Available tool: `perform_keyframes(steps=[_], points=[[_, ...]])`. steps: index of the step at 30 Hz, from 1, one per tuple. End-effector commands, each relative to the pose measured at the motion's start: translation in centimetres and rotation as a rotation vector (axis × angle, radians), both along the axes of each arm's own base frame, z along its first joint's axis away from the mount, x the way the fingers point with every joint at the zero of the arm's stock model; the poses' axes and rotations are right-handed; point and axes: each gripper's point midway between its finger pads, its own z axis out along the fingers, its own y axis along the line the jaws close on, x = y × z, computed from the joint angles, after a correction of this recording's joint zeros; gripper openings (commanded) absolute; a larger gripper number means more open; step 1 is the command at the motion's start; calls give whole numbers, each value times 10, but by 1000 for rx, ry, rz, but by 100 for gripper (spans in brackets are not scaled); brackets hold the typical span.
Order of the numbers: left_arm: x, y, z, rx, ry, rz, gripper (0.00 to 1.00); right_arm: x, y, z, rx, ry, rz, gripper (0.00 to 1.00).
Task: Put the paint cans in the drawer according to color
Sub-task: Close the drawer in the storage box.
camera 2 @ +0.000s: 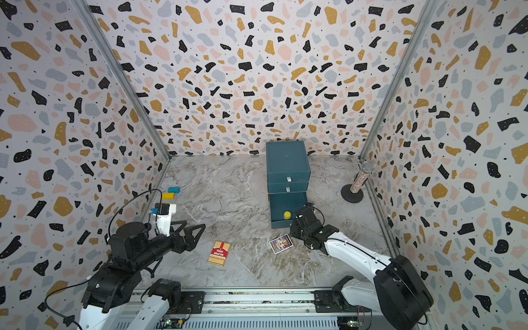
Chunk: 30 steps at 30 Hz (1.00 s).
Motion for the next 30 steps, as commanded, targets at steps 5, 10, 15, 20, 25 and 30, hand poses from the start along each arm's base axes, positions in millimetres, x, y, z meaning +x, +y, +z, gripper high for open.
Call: perform_keyframes(steps=[5, 10, 15, 20, 25, 30], points=[[0, 0, 18, -11, -65, -3, 97, 36, 17, 13, 89, -86, -66, 42], [0, -1, 18, -13, -67, -6, 97, 65, 13, 26, 155, -200, -135, 41], [0, 0, 19, -13, -69, -5, 97, 102, 15, 27, 260, -224, -201, 40], [1, 0, 18, -12, -65, -4, 97, 134, 16, 32, 308, -270, -244, 40], [1, -1, 18, -14, -64, -10, 97, 154, 18, 31, 314, -275, -273, 39], [1, -1, 18, -14, -63, -8, 97, 164, 15, 28, 319, -279, -310, 39]])
